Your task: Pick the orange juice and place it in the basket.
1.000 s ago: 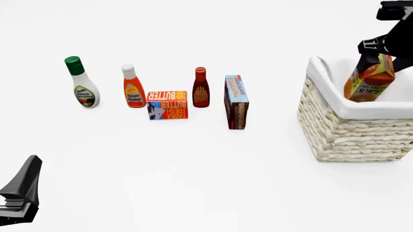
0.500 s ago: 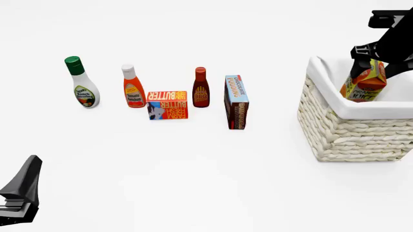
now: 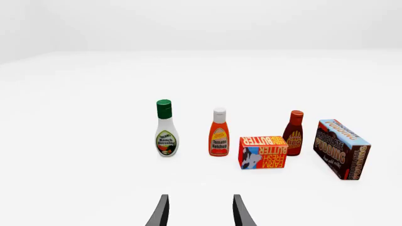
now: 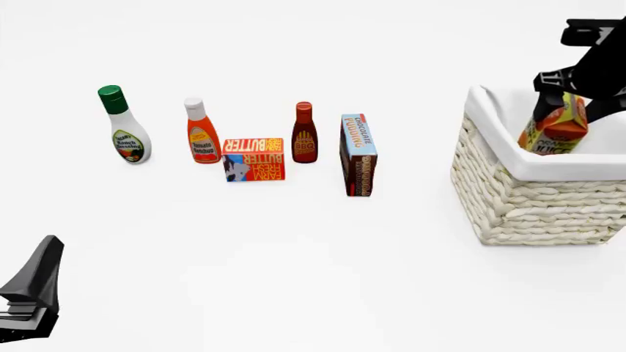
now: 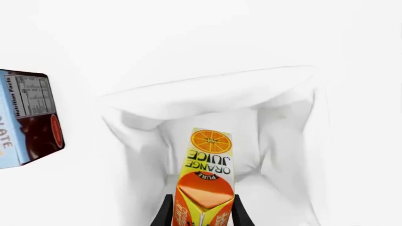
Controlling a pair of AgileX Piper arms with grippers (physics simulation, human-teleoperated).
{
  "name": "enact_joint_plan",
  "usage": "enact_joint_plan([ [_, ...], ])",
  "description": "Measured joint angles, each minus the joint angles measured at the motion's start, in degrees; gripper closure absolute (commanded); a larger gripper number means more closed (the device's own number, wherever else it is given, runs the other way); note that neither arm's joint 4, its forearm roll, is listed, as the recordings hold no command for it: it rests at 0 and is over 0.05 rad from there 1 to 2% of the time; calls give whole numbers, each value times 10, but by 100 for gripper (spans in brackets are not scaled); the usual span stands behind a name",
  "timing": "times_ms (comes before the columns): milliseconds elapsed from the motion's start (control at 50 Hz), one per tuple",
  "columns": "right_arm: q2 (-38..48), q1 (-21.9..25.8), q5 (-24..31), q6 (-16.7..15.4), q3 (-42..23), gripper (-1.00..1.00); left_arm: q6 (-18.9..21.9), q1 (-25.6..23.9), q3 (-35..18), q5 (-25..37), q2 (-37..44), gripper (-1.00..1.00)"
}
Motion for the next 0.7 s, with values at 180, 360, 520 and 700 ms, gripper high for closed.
enact_joint_plan([
  [180, -6, -1, 0, 3, 4, 100, 0, 0, 0, 0, 0, -100],
  [360, -8, -1, 0, 9, 6, 100, 0, 0, 0, 0, 0, -100],
  [520, -11, 1, 0, 22, 4, -100, 0, 0, 0, 0, 0, -100],
  [700, -12, 0, 0, 30, 1, -100, 0, 0, 0, 0, 0, -100],
])
